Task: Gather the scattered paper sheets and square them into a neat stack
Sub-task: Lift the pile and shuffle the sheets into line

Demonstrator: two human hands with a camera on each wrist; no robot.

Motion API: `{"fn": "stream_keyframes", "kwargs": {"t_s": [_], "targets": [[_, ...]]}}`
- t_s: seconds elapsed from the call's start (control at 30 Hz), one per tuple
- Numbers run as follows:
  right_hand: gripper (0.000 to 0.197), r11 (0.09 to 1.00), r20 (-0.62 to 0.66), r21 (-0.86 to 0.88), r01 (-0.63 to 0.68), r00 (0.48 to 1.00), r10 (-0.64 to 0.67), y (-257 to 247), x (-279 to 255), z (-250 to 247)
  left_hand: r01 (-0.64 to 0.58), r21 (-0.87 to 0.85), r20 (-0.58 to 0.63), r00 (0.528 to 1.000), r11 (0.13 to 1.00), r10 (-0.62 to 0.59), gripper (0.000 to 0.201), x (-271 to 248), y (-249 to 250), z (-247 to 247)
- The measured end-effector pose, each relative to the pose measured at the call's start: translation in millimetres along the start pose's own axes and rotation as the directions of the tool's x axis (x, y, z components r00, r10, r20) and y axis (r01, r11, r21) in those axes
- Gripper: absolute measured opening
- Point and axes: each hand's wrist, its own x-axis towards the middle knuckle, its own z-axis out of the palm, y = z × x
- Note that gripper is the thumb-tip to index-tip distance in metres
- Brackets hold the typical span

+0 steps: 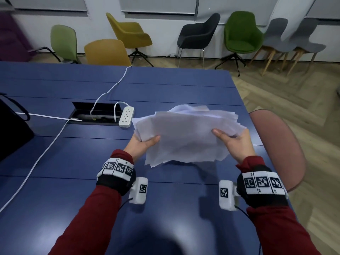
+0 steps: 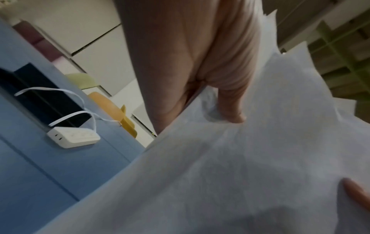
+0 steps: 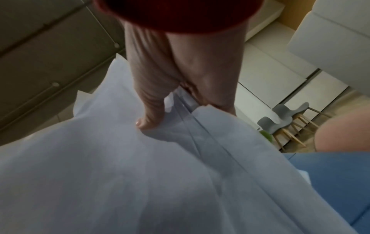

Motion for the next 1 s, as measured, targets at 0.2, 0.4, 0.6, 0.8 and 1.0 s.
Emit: {"fn": "stream_keyframes", "kwargs": {"t_s": [0.2,0.4,0.6,0.8,1.0], "targets": [[0.026,0.978,0.017,-0.173,-0.116,0.993,0.121,32,-12,10,0.035,0.087,0.047,0.998,0.996,-0.040,0.029,-11,-2,9],[0.025,0.973,0.043,-0.209,-0.094,0.994,0.105,28,-6,13,-0.188,0.104,-0.002,0.982,0.977,0.189,0.027,-12,25,39],[0.028,0.994,0.132,-0.069,-0.083,0.987,0.091,20,-15,-1,-0.059,0.069,-0.117,0.991,0.996,0.067,0.018,-12,6,20],[0.044,0.935,0.073,-0.318,-0.156,0.979,0.188,52,-11,-14,-0.033,0.021,-0.276,0.961,0.999,0.038,0.022,-11,4,15],[0.020,0.880,-0.034,-0.431,-0.201,0.978,0.207,87,-13,-21,-0.026,-0.005,-0.300,0.954,1.000,0.024,0.020,-13,4,12]]}}
